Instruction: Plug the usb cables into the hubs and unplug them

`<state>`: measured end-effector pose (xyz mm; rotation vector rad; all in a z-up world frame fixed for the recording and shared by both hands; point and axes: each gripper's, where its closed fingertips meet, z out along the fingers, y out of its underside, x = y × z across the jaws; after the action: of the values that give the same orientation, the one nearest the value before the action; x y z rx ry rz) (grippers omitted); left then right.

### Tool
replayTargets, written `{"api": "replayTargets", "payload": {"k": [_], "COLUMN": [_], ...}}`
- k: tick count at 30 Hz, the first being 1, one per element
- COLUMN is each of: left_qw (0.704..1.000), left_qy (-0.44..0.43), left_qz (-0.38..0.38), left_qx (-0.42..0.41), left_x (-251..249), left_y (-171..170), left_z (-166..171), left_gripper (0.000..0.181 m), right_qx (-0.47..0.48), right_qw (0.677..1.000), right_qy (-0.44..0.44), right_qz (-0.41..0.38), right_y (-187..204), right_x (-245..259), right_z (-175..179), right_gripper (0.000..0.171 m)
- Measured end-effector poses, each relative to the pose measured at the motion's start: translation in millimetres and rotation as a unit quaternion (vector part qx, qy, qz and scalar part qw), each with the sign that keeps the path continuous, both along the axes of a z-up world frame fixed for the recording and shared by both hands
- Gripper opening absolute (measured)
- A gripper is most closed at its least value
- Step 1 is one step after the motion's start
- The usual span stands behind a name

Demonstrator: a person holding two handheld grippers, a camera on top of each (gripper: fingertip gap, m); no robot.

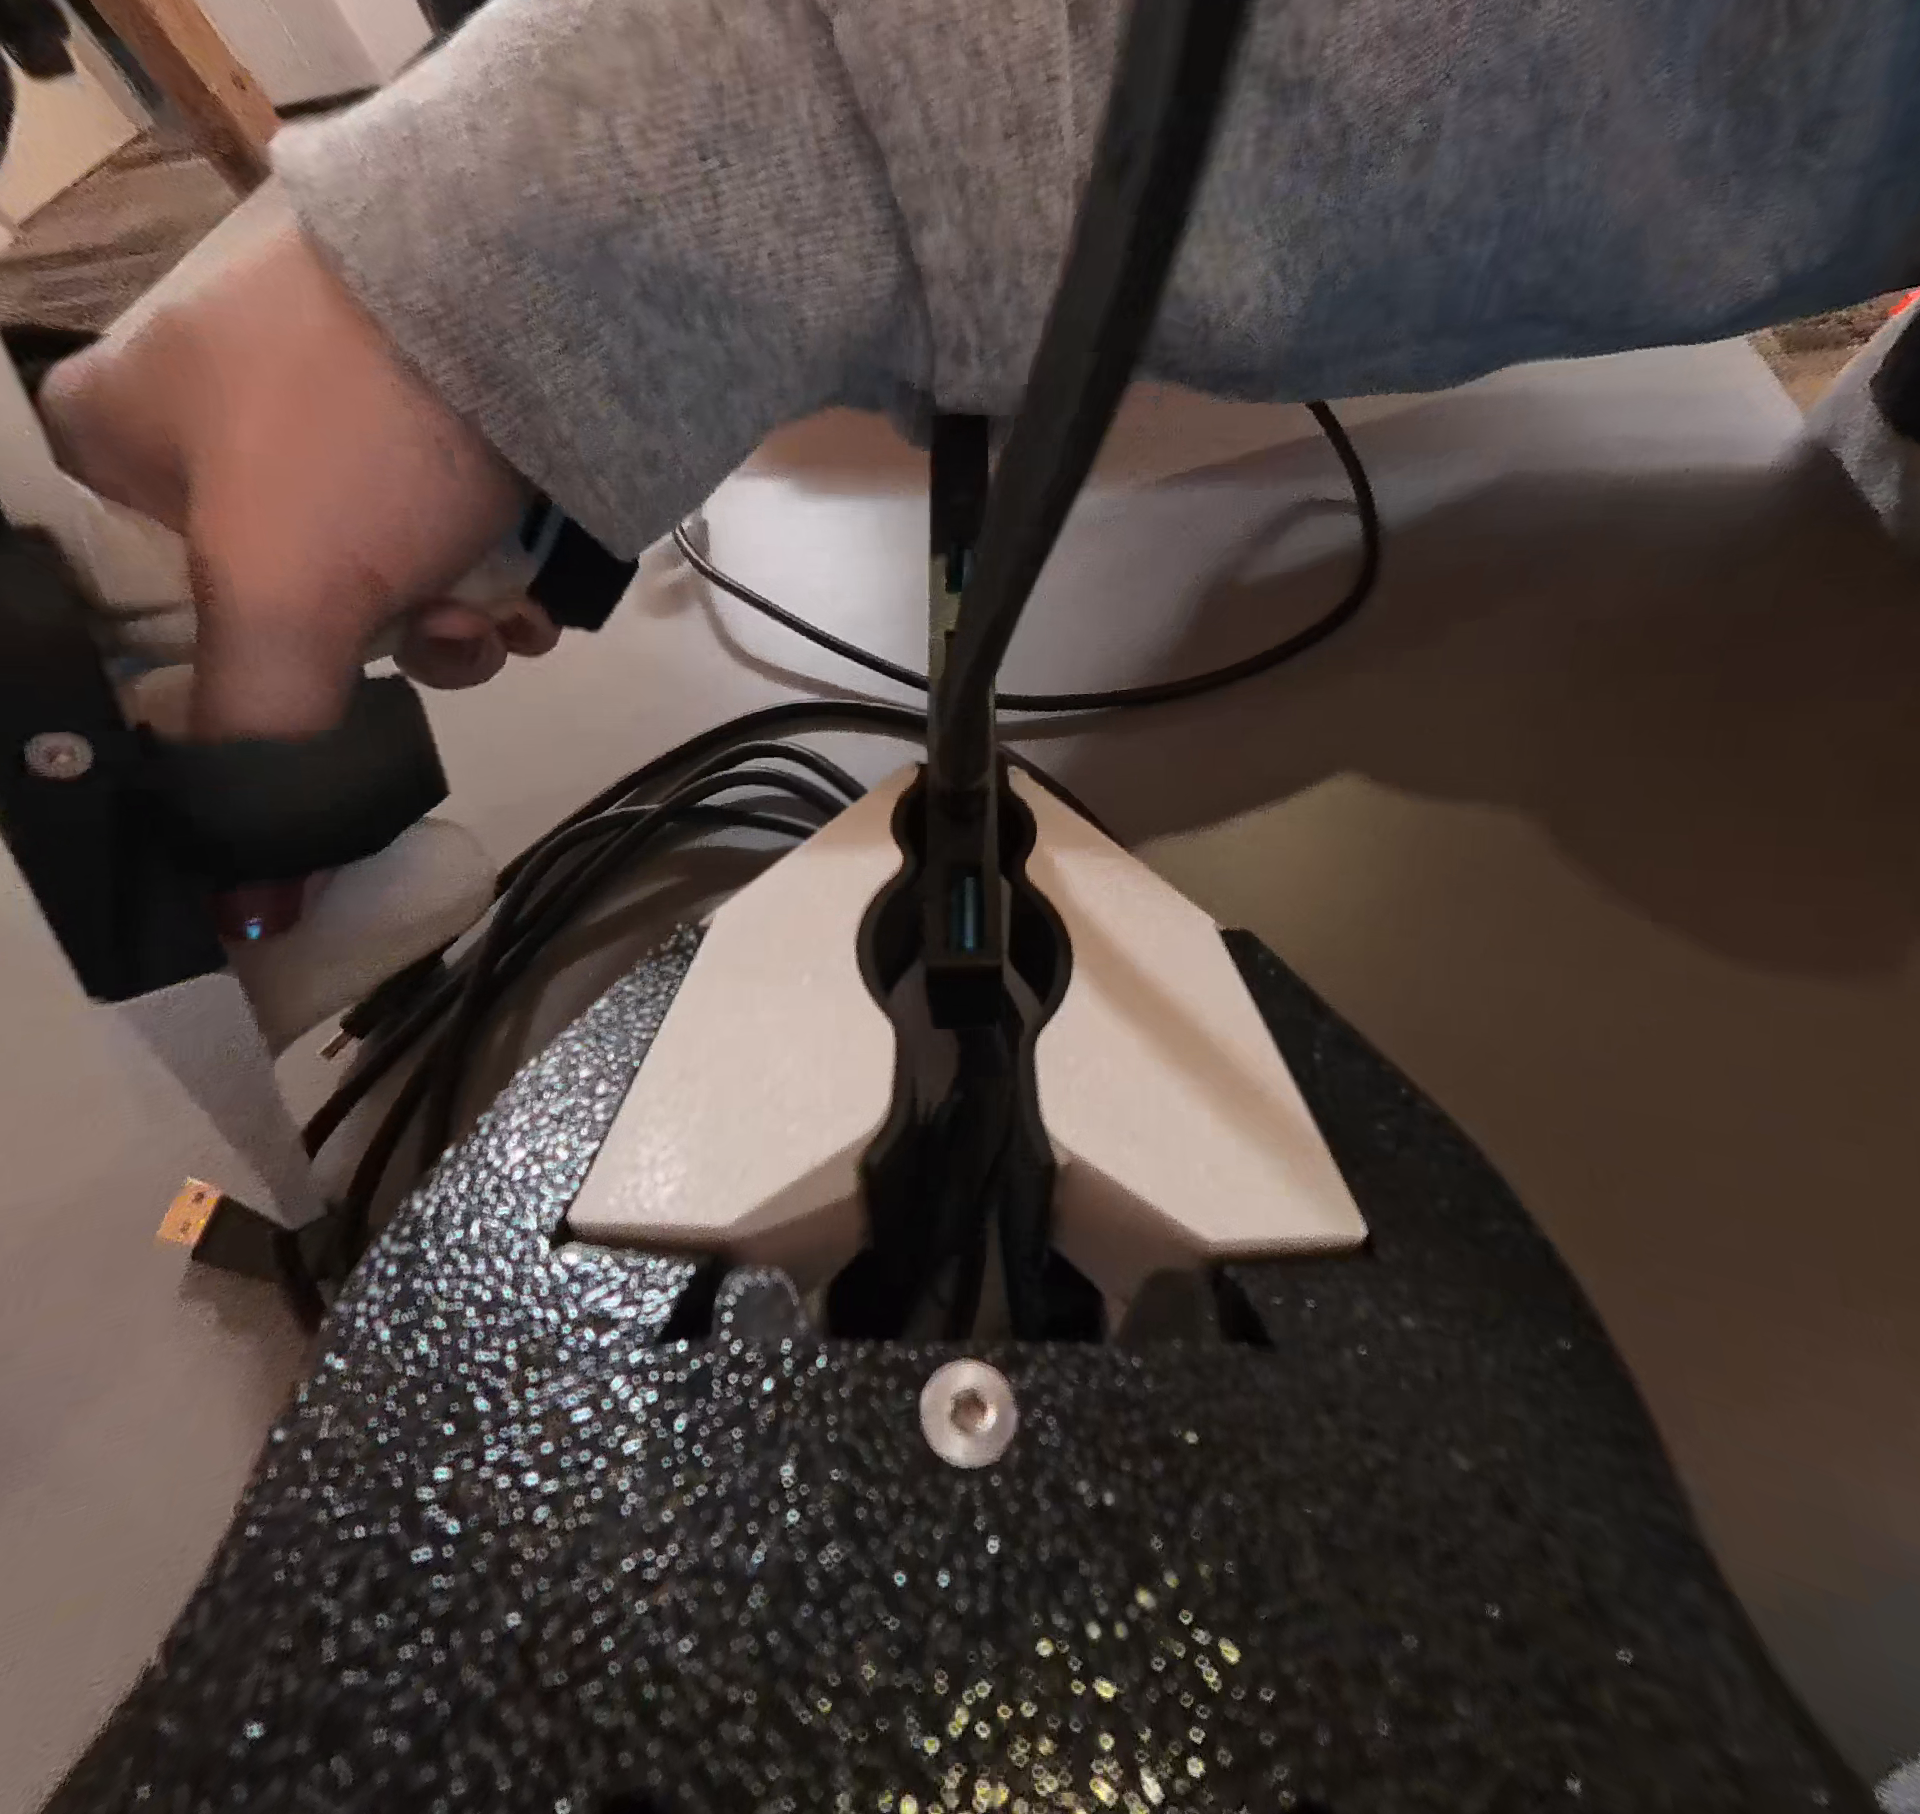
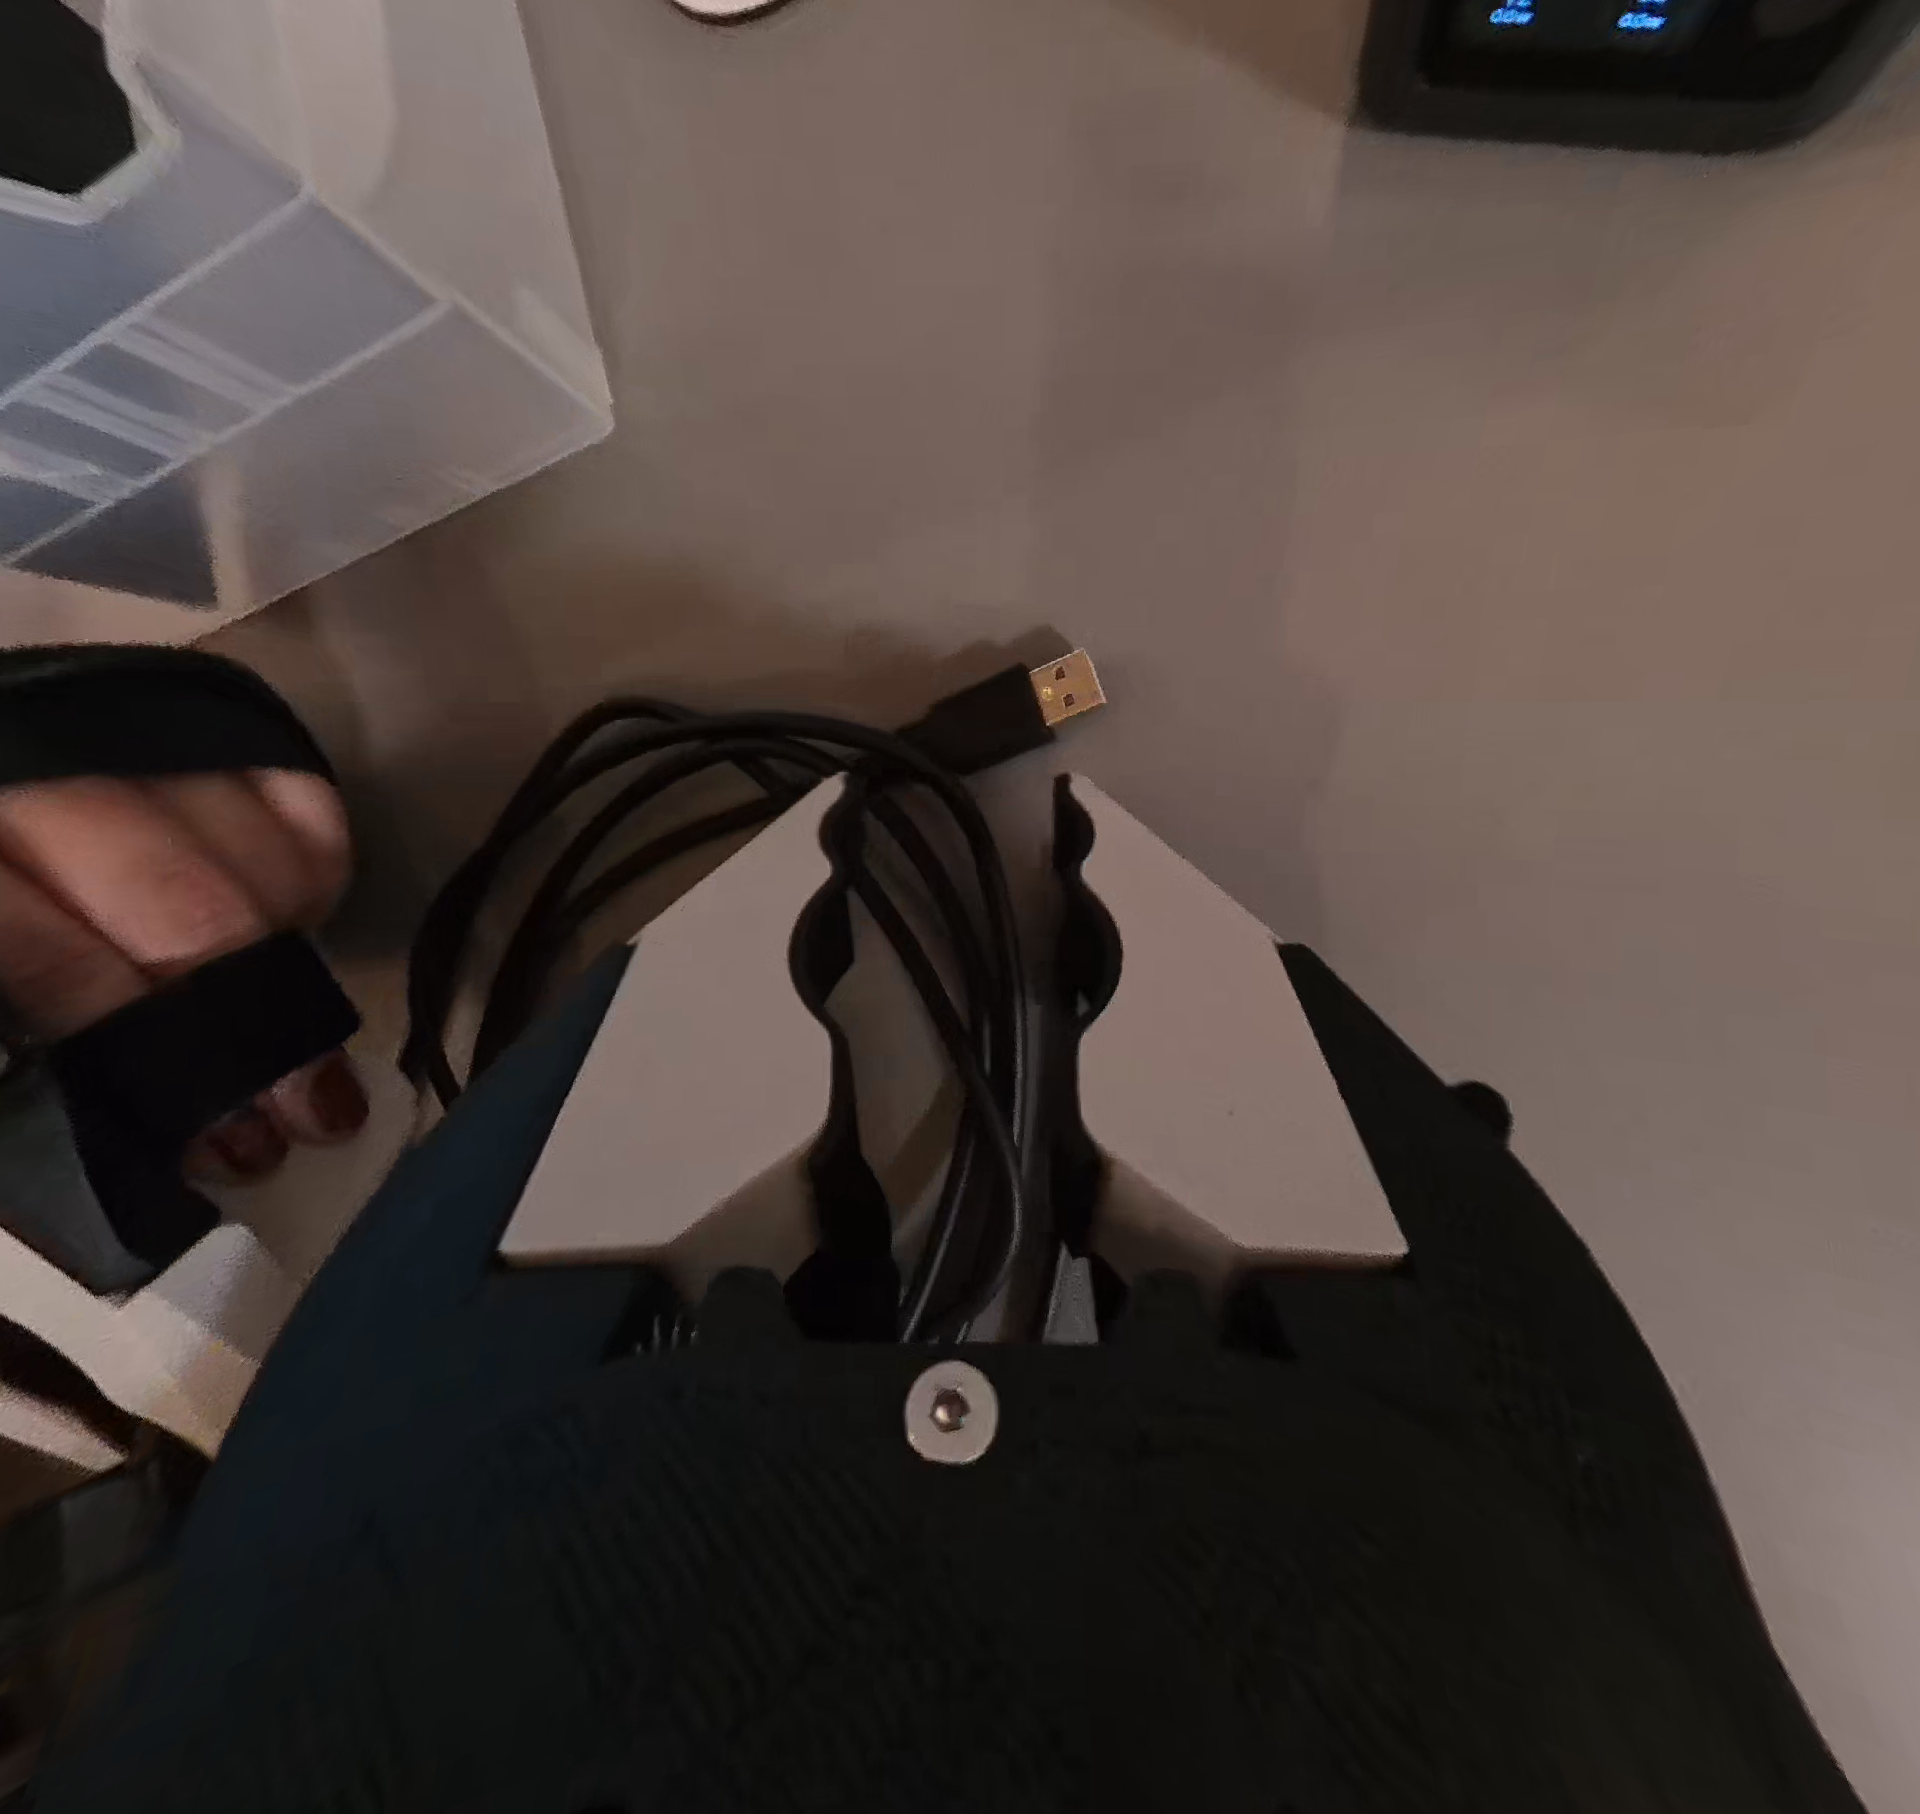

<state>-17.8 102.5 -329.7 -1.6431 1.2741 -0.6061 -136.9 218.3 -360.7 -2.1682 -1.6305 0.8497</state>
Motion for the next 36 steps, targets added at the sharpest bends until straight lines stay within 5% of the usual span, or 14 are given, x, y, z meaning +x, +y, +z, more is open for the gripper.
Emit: {"api": "replayTargets", "payload": {"k": [4, 10, 18, 22, 27, 31, 36], "left_qw": [1.0, 1.0, 0.999, 0.998, 0.997, 0.997, 0.997], "left_qy": [0.002, 0.005, -0.013, -0.006, 0.0, 0.001, 0.003], "left_qz": [-0.004, -0.007, -0.032, -0.046, -0.054, -0.054, -0.051], "left_qx": [-0.001, -0.001, -0.024, -0.04, -0.052, -0.055, -0.052], "left_x": [1, 1, 7, 10, 11, 11, 10], "left_y": [-1, -2, -10, -15, -19, -19, -18], "left_z": [0, -1, 1, -3, -5, -6, -6], "left_gripper": [0.009, 0.01, 0.008, 0.008, 0.008, 0.009, 0.009], "right_qx": [0.004, 0.064, 0.289, 0.311, 0.276, 0.259, 0.204], "right_qw": [0.999, 0.991, 0.892, 0.834, 0.804, 0.842, 0.933], "right_qy": [-0.031, -0.063, -0.172, -0.207, -0.265, -0.279, -0.247], "right_qz": [0.033, 0.097, 0.301, 0.406, 0.455, 0.382, 0.167], "right_y": [-11, -21, -2, -5, -11, -5, 15], "right_x": [3, 8, 72, 117, 170, 180, 171], "right_z": [-8, -10, -1, -1, -4, -1, 4], "right_gripper": [0.043, 0.005, 0.002, 0.002, 0.002, 0.003, 0.013]}}
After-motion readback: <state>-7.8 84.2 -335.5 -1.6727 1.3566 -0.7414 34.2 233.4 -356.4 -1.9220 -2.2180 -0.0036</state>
